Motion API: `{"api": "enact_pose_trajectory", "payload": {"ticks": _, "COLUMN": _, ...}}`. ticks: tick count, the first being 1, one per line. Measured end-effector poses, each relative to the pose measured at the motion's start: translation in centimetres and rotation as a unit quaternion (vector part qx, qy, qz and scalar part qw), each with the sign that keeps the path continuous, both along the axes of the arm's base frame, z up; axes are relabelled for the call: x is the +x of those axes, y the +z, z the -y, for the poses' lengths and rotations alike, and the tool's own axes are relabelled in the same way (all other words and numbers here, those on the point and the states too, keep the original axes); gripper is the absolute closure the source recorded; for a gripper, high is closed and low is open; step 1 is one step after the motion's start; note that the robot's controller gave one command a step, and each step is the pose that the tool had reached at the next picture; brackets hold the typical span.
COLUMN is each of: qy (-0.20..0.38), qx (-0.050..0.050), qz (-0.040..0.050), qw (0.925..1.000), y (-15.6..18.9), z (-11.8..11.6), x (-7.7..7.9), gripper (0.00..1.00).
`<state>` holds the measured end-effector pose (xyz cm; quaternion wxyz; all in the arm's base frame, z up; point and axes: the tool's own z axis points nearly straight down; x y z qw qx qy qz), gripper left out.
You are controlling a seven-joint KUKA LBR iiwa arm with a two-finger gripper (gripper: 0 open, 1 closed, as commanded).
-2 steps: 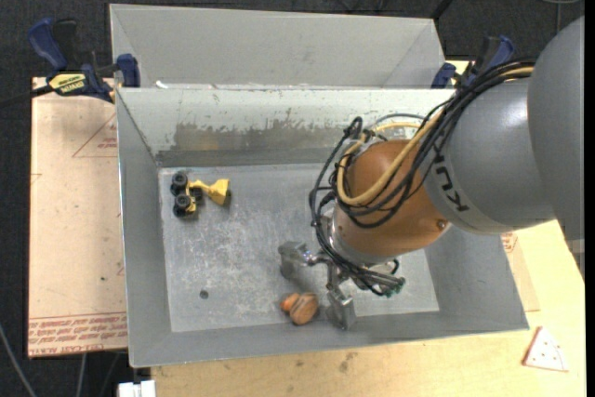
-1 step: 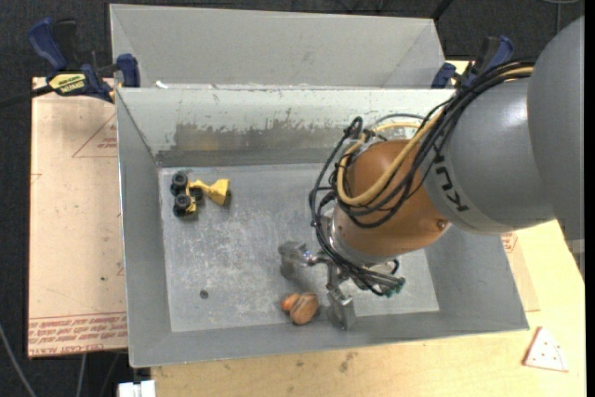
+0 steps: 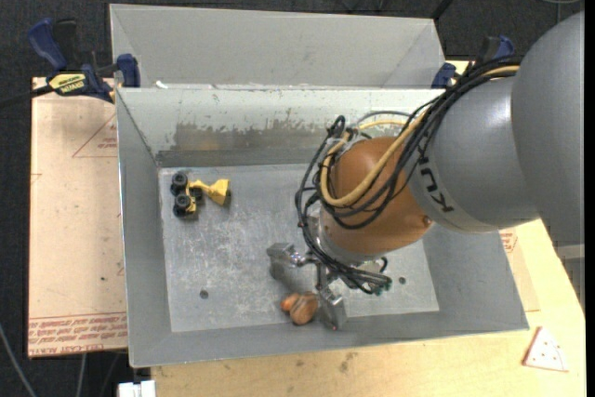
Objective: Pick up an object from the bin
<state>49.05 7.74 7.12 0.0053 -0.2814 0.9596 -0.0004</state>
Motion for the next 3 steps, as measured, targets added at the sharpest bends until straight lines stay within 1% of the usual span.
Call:
{"api": "enact_pose_trajectory", "payload": {"ticks": 1, "qy": 0.079, "qx": 0.000, "qz": -0.0037, "qw": 0.9968, "y": -0.11, "z": -2.78, "x": -1.06, "gripper": 1.00}}
{"api": "enact_pose_trajectory", "payload": {"ticks": 3, "qy": 0.079, "qx": 0.000, "qz": -0.0038, "qw": 0.9969, "y": -0.11, "z": -2.77, "x": -1.05, "gripper": 1.00}}
